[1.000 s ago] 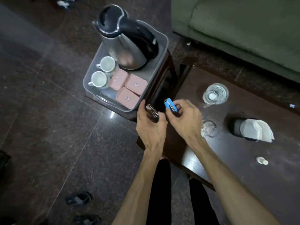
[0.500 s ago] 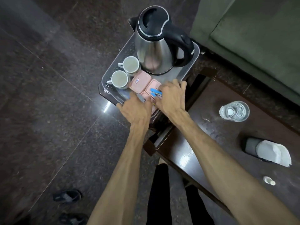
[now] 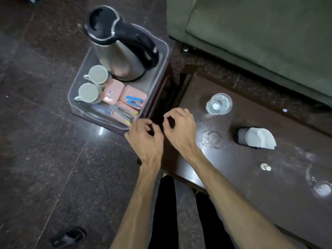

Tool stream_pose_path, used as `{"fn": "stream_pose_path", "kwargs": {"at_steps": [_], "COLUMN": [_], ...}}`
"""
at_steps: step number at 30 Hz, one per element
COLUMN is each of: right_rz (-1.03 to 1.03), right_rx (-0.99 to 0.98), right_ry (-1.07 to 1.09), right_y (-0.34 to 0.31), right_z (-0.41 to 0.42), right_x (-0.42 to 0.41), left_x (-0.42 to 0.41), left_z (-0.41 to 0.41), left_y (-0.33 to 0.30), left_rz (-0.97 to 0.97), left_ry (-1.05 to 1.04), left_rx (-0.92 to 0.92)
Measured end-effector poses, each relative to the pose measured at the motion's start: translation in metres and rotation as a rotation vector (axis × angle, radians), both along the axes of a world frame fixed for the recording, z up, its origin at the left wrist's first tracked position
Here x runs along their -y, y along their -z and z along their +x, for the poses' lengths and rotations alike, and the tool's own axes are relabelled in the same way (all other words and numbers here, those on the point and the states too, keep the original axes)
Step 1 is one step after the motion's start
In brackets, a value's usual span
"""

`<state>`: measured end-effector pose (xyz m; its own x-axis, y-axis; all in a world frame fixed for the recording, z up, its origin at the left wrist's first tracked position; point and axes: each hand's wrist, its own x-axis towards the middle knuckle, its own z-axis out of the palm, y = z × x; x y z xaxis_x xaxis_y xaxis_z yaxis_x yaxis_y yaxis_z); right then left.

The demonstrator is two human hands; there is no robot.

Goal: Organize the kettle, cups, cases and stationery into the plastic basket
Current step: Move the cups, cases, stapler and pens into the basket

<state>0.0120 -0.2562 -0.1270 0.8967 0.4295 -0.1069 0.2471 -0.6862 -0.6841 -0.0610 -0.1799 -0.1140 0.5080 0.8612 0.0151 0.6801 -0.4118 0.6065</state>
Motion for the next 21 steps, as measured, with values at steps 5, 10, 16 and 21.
{"fn": "stream_pose_path", "kwargs": {"at_steps": [5,10,16,21], "right_rz": [-0.068,-0.111,-0.213,-0.307], "right_rx": [-0.111,-0.162,-0.202,-0.228], "right_ry": [0.223,0.428,0.683,0.676], "right_y": [0.008,0.019,0.028,0.045], "right_z": [-0.01,-0.026,-0.042,-0.028], "right_x": [0.102,0.212,0.333,0.395], "left_x": [0.093,0.186,0.298,0.352], "left_z": [0.01,0.02,0.027,0.045], "left_y": [0.009,0.021,0.044,0.067], "left_rz": [-0.172,-0.232,-0.288,-0.183], "left_ry": [0.307,0.612,0.863,0.958], "left_rx": [-0.103,-0.195,-0.366,-0.438]}}
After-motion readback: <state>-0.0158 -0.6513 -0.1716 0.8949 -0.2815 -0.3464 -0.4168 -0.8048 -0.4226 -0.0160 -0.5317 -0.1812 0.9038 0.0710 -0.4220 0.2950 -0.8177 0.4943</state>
